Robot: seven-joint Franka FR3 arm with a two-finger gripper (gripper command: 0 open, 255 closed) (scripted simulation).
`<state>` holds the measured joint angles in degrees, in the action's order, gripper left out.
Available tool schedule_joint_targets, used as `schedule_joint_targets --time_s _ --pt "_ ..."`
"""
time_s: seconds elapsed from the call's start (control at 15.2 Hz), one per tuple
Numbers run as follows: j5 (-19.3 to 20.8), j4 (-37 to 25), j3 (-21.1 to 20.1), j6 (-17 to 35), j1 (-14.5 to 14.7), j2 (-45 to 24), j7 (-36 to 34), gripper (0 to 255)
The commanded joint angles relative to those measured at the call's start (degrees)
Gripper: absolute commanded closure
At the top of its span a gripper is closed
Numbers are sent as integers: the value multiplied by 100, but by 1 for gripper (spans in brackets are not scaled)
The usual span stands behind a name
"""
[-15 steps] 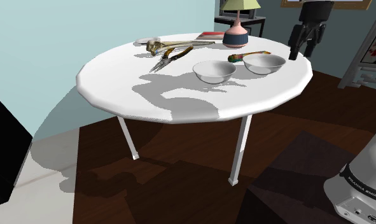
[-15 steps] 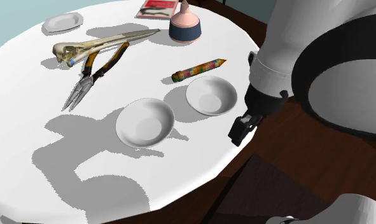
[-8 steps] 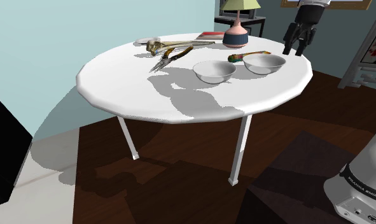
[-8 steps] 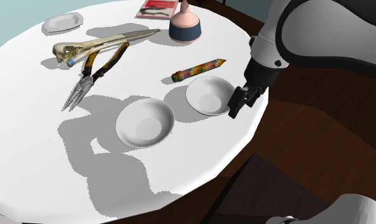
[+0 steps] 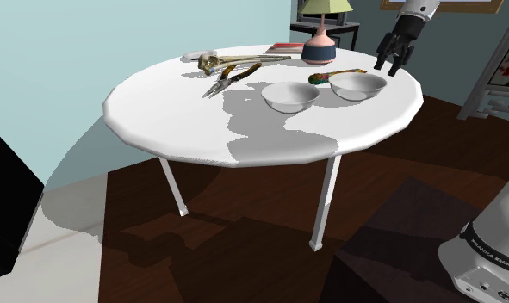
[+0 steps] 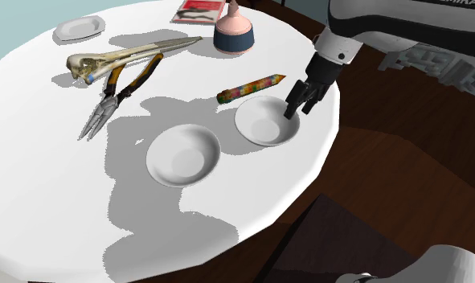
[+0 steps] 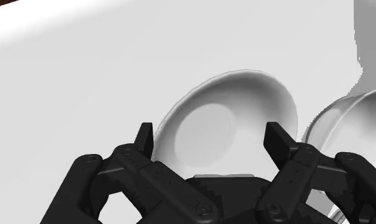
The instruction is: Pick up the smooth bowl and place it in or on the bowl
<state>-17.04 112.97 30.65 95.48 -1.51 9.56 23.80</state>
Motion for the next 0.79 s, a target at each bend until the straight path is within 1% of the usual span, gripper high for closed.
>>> schedule_joint_targets --time_s 0.0,0.13,0.26,0.73 --pt "-446 -403 263 -116 -50 -543 401 0" --pt "-933 -843 467 -306 -183 -1133 790 0" --pt "-1438 -1321 592 -555 -400 -1743 1138 0" --pt "-1455 -761 463 -14 -264 -1646 1156 0"
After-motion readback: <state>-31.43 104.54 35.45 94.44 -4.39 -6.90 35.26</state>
